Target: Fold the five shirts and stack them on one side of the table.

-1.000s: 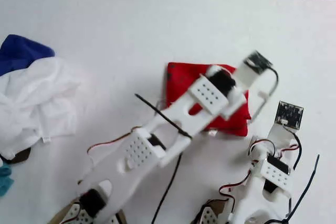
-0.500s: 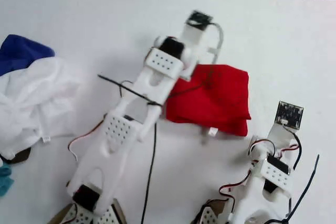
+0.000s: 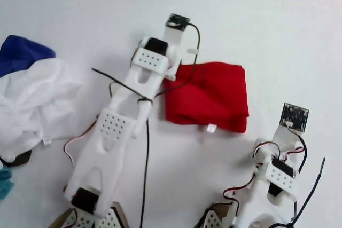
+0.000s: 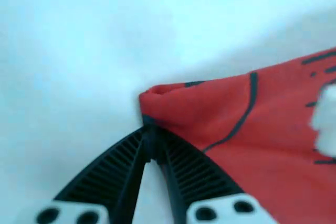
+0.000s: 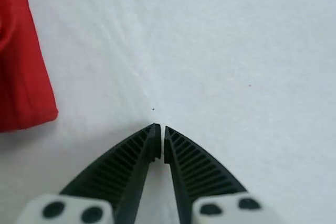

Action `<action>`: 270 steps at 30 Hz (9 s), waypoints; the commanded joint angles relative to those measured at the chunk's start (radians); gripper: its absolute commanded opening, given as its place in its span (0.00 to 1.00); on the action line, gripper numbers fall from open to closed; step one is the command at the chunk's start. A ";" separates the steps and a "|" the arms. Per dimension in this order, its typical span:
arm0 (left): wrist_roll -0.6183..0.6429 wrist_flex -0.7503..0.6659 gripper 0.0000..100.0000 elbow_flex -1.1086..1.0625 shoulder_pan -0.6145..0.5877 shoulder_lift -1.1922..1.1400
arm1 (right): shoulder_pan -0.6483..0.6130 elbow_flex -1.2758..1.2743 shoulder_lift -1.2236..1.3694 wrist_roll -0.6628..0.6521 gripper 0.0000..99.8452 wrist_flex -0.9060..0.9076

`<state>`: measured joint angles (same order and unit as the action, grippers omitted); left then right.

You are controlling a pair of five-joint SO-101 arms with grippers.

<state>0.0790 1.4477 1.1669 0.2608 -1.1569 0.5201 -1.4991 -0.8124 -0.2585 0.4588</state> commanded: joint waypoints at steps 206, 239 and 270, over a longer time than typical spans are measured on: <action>-0.302 -0.761 0.03 -2.345 -0.391 1.676 | -0.538 1.243 0.555 0.121 0.27 0.855; -0.302 -0.761 0.03 -2.345 -0.391 1.676 | -0.570 1.708 1.423 0.201 0.38 0.993; -0.302 -0.761 0.03 -2.345 -0.391 1.676 | -0.441 2.317 1.498 -0.031 0.02 1.302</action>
<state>-0.2171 0.7020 -1.1822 -0.1243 0.4971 0.0184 0.7748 0.8447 -0.2831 1.7476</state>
